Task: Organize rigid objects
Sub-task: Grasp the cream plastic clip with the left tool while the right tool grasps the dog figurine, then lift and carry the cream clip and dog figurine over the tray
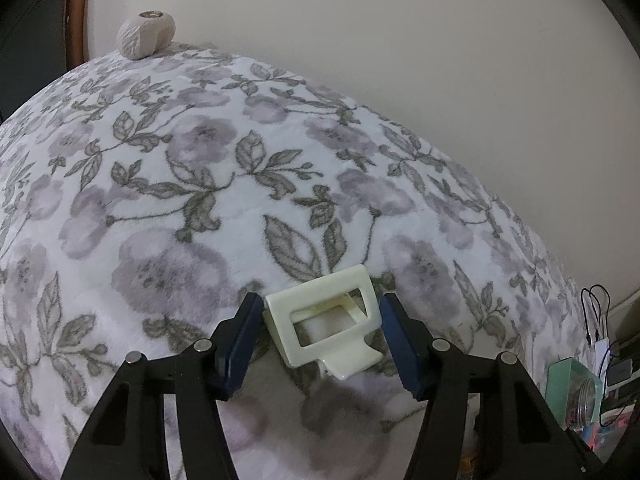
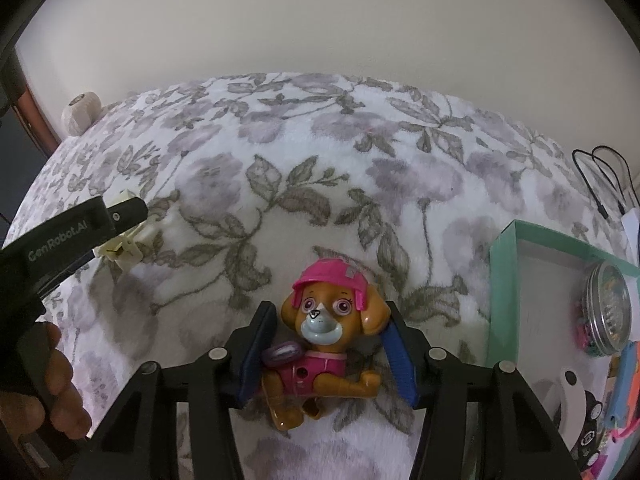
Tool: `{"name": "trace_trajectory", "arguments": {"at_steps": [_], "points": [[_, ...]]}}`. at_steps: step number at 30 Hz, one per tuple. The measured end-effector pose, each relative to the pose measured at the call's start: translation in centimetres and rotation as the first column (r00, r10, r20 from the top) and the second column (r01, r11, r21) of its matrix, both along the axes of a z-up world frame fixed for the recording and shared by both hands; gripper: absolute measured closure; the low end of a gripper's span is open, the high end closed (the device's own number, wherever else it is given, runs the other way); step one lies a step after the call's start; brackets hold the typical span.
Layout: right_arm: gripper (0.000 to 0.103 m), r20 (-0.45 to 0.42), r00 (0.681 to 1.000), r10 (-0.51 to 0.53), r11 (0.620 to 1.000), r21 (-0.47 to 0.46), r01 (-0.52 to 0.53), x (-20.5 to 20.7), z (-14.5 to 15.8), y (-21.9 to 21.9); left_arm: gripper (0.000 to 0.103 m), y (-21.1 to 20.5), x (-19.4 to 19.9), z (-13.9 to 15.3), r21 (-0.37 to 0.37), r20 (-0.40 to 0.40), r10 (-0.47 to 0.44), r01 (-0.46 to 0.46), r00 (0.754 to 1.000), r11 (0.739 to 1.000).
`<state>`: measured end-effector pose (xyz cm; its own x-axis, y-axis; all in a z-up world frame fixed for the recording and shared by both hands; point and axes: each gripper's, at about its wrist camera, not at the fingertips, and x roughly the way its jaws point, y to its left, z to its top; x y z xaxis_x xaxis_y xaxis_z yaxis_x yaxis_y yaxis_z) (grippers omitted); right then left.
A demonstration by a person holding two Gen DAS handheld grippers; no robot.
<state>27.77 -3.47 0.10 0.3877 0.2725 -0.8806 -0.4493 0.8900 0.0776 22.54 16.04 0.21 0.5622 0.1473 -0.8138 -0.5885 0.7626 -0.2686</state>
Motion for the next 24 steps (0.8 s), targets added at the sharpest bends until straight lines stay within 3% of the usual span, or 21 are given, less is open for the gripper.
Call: {"name": "trace_trajectory", "arguments": {"at_steps": [13, 24], "points": [[0.047, -0.046, 0.999, -0.011, 0.999, 0.047, 0.013, -1.2, 1.2, -1.7, 0.041, -0.5, -1.6, 3.3, 0.013, -0.004, 0.033, -0.033, 0.999, 0.999], [0.048, 0.013, 0.999, -0.032, 0.996, 0.079, 0.031, -4.1, 7.0, -4.6, 0.041, -2.6, -4.3, 8.1, -0.003, 0.006, 0.045, -0.045, 0.999, 0.999]]}}
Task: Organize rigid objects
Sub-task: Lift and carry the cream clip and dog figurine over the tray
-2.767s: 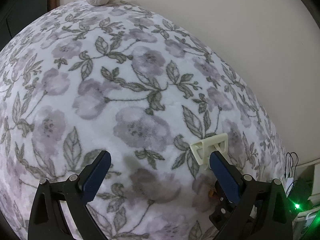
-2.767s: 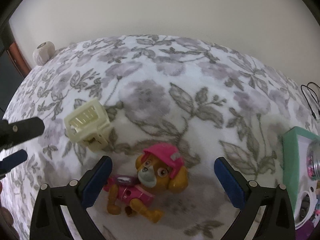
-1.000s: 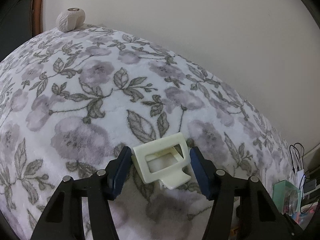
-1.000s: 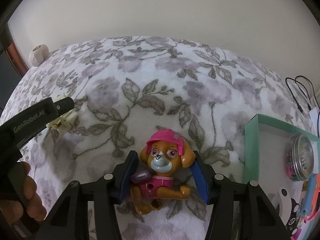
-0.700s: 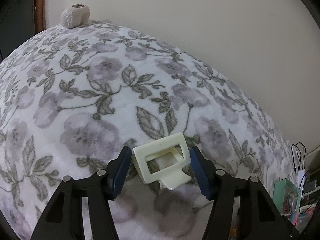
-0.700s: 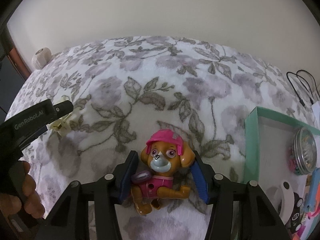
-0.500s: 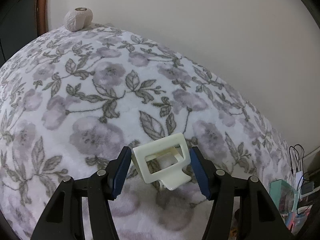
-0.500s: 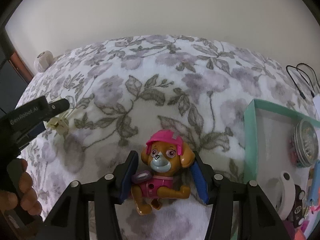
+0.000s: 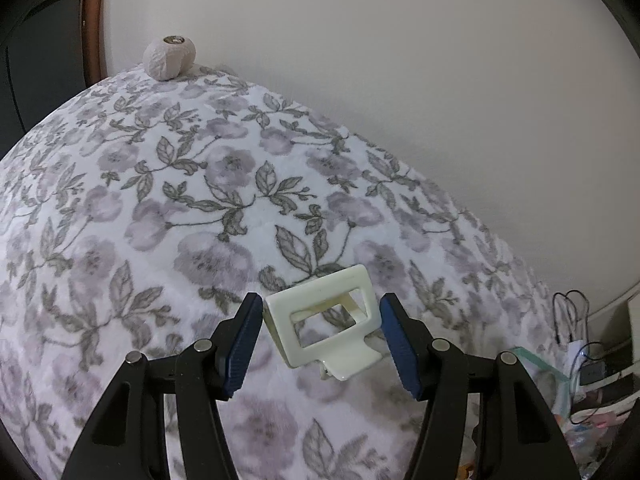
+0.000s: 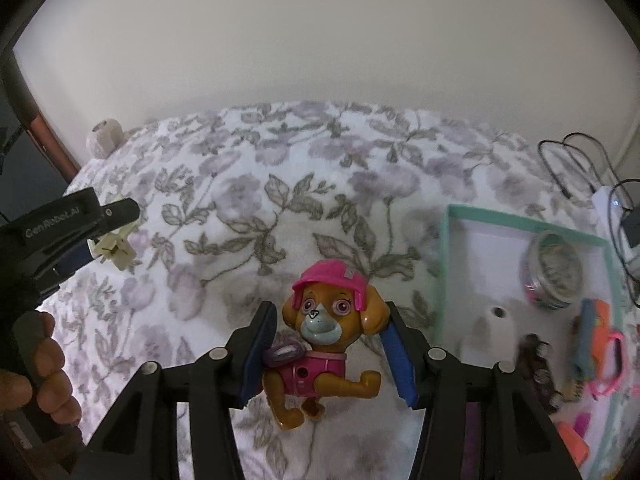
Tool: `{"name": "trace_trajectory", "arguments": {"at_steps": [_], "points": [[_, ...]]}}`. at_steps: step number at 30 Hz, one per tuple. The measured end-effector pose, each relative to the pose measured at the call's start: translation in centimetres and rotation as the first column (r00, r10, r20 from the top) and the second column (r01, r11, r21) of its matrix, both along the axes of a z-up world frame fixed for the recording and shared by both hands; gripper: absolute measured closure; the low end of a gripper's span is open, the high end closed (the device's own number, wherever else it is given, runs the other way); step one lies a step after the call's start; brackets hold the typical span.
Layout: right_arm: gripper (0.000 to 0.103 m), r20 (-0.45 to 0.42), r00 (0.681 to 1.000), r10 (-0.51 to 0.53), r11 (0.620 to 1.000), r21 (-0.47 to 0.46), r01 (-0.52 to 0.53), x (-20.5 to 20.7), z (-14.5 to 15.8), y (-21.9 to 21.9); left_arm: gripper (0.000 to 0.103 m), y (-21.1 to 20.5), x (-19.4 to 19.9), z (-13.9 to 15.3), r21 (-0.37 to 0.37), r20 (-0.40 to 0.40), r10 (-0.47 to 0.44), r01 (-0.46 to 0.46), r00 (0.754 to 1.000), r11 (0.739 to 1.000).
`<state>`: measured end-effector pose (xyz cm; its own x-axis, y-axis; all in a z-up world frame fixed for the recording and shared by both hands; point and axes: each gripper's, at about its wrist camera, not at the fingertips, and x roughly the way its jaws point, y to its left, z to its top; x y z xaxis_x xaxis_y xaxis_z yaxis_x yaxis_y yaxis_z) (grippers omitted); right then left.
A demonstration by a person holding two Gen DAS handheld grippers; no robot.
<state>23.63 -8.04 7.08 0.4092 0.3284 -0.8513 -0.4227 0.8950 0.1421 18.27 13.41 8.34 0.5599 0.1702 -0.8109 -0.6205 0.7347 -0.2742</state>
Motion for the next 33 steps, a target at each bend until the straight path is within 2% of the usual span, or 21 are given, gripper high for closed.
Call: {"name": "trace_trajectory", "arguments": {"at_steps": [5, 16, 22, 27, 33], "points": [[0.047, 0.025, 0.999, -0.023, 0.999, 0.029, 0.023, -1.8, 2.9, -2.1, 0.041, -1.9, -1.9, 2.8, -0.025, 0.033, -0.005, 0.006, 0.999, 1.000], [0.047, 0.047, 0.995, -0.086, 0.993, 0.080, 0.082, -5.5, 6.9, -6.5, 0.041, -6.7, -5.7, 6.4, 0.050, 0.058, -0.085, 0.082, 0.995, 0.995], [0.047, 0.056, 0.993, -0.107, 0.991, 0.089, 0.101, -7.1, 7.6, -8.4, 0.041, -8.7, -7.4, 6.5, 0.048, 0.063, -0.121, 0.118, 0.991, 0.992], [0.047, 0.054, 0.988, -0.143, 0.987, 0.086, 0.138, -7.7, 7.5, -10.5, 0.041, -10.9, -8.3, 7.1, 0.076, 0.073, -0.167, 0.161, 0.983, 0.984], [0.047, 0.022, 0.979, -0.201, 0.976, 0.085, 0.199, -7.4, 6.6, -13.6, 0.041, -14.7, -8.5, 7.5, 0.110, 0.078, -0.255, 0.246, 0.964, 0.963]]}}
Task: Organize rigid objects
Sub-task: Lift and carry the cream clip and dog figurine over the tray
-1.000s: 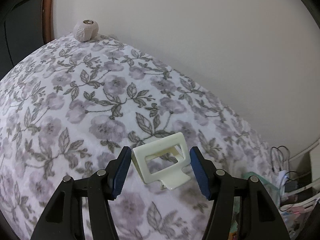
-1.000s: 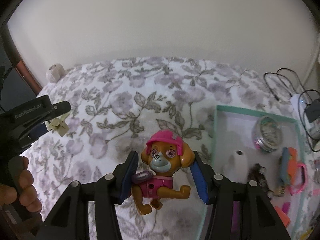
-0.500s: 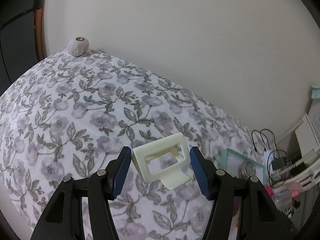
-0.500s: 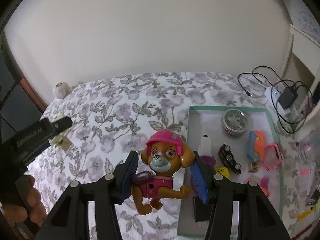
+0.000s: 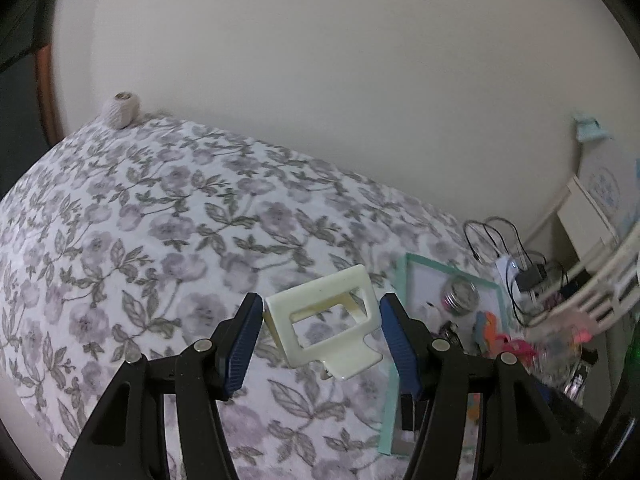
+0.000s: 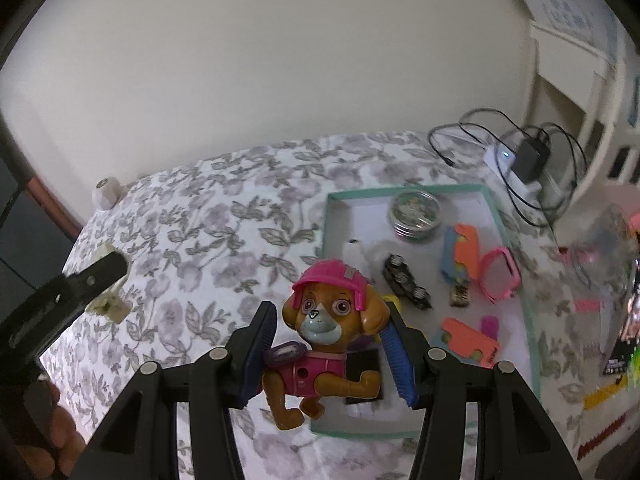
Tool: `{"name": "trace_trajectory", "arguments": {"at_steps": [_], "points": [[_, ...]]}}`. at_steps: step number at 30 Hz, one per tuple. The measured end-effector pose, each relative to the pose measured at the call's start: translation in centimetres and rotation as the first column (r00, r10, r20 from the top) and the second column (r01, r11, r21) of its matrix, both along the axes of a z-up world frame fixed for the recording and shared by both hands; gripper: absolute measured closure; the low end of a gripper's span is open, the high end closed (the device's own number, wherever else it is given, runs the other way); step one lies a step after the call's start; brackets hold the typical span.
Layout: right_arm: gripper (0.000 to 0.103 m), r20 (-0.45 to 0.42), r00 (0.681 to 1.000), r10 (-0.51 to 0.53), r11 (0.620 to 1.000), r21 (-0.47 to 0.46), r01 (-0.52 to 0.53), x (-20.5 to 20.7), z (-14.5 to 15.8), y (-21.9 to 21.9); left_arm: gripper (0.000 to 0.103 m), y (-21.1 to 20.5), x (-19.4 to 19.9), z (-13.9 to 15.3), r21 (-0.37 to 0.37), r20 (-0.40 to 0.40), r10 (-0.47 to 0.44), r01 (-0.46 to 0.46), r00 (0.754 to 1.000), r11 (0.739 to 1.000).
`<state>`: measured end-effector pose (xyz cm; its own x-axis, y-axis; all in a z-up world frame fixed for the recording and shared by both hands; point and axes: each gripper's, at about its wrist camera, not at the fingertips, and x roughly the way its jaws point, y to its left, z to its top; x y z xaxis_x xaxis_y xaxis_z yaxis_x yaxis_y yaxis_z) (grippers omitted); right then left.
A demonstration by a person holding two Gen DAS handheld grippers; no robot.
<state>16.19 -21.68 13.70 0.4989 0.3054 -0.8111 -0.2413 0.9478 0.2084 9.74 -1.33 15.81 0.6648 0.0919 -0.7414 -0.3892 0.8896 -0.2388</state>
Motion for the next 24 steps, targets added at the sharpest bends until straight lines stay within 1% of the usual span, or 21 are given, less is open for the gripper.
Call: {"name": "trace_trajectory", "arguments": {"at_steps": [3, 8, 11, 14, 19, 24], "points": [[0.047, -0.003, 0.999, -0.035, 0.999, -0.008, 0.035, 0.2, -0.2, -2.0, 0.041, -2.3, 0.4, -0.2, 0.030, -0.013, -0.058, 0.058, 0.998, 0.998], [0.047, -0.027, 0.991, -0.128, 0.991, -0.038, 0.127, 0.9, -1.0, -5.8, 0.041, -5.7, 1.1, -1.0, 0.029, -0.032, -0.154, 0.155, 0.987, 0.987], [0.047, -0.023, 0.982, -0.186, 0.981, -0.053, 0.184, 1.2, -1.0, -8.2, 0.041, -7.5, 1.4, -1.3, 0.043, -0.038, -0.199, 0.201, 0.979, 0.979], [0.047, -0.018, 0.974, -0.228, 0.973, -0.050, 0.227, 1.3, -0.8, -10.2, 0.041, -9.1, 1.6, -1.6, 0.039, -0.046, -0.239, 0.241, 0.970, 0.970], [0.047, -0.010, 0.963, -0.270, 0.961, -0.065, 0.269, 1.3, -0.7, -12.1, 0.041, -11.2, 1.8, -2.0, 0.046, -0.056, -0.288, 0.291, 0.956, 0.956], [0.047, -0.020, 0.961, -0.277, 0.958, -0.075, 0.275, 1.4, -1.1, -12.8, 0.041, -13.3, 2.1, -2.9, 0.056, -0.079, -0.331, 0.336, 0.940, 0.940]]}}
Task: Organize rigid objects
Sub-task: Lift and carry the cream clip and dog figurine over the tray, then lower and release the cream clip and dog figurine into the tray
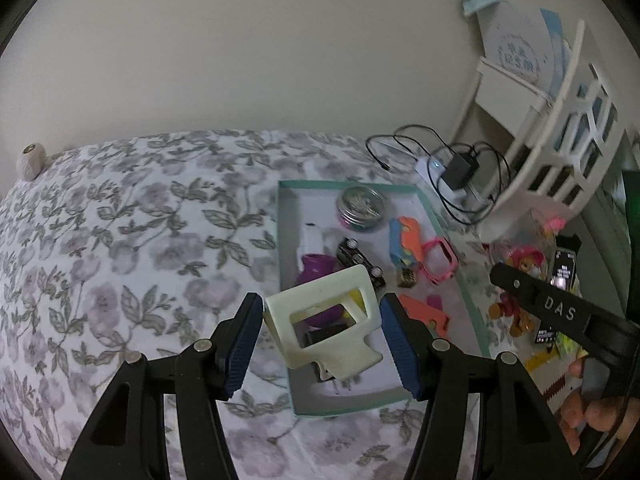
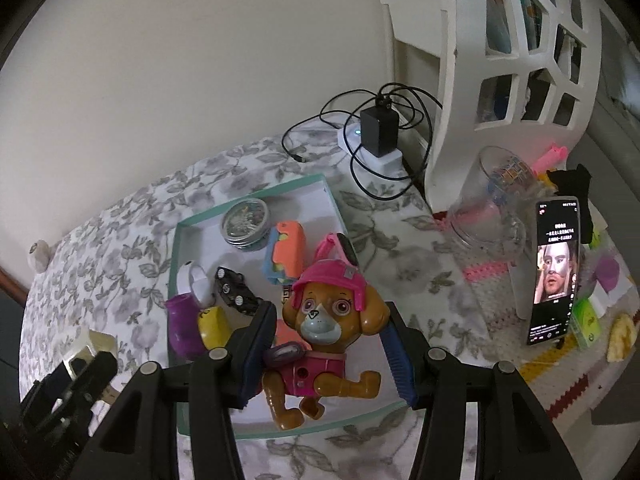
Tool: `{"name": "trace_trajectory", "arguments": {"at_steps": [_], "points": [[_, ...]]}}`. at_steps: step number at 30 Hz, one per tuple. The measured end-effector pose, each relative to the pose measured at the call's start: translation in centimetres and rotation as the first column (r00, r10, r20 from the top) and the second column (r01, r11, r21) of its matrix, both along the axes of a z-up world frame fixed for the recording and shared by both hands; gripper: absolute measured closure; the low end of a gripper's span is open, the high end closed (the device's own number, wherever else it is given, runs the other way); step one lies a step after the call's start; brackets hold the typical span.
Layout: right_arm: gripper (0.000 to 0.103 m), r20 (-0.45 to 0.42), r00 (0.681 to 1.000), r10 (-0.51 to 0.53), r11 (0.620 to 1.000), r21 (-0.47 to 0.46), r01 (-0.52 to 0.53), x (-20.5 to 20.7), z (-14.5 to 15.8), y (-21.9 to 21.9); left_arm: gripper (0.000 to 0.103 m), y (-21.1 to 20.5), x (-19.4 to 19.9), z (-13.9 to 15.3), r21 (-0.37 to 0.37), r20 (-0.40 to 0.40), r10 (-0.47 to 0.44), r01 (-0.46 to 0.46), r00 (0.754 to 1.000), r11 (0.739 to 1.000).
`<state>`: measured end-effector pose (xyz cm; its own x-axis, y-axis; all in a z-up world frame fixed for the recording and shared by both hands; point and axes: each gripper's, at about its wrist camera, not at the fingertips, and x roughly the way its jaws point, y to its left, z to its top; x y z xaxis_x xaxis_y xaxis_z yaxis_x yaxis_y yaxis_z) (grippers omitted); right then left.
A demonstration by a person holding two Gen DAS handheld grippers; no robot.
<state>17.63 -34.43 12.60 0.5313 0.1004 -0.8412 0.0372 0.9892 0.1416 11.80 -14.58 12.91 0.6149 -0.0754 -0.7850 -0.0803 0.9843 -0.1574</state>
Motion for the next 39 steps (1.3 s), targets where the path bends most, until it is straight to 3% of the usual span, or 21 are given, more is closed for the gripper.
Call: {"name": "trace_trajectory", "arguments": {"at_steps": [7, 19, 35, 39], "points": [[0.047, -0.053, 0.998, 0.014, 1.000, -0.018, -0.015, 0.4, -1.9, 0.0, 0.041, -2.1, 0.5, -2.5, 0.011, -0.056, -0.041, 0.042, 0.998, 0.999], [0.047, -0.165, 0.986, 0.014, 0.999, -0.047, -0.022, 0.8, -6.1, -0.2, 0.041, -5.7, 0.8, -5.0, 0.113, -0.100, -0.124, 0.136, 0.987, 0.984], [0.047, -0.183, 0.983, 0.033, 0.998, -0.045, -0.041, 1.1, -6.8, 0.1, 0.040, -7.9, 0.9, -7.0, 0.199, -0.136, -0.158, 0.183, 0.978, 0.963], [0.047, -0.185, 0.982, 0.047, 0.997, -0.055, -0.059, 1.1, -6.9, 0.5, 0.040, -7.5, 1.2, -7.2, 0.191, -0.143, -0.143, 0.169, 0.979, 0.967]]}}
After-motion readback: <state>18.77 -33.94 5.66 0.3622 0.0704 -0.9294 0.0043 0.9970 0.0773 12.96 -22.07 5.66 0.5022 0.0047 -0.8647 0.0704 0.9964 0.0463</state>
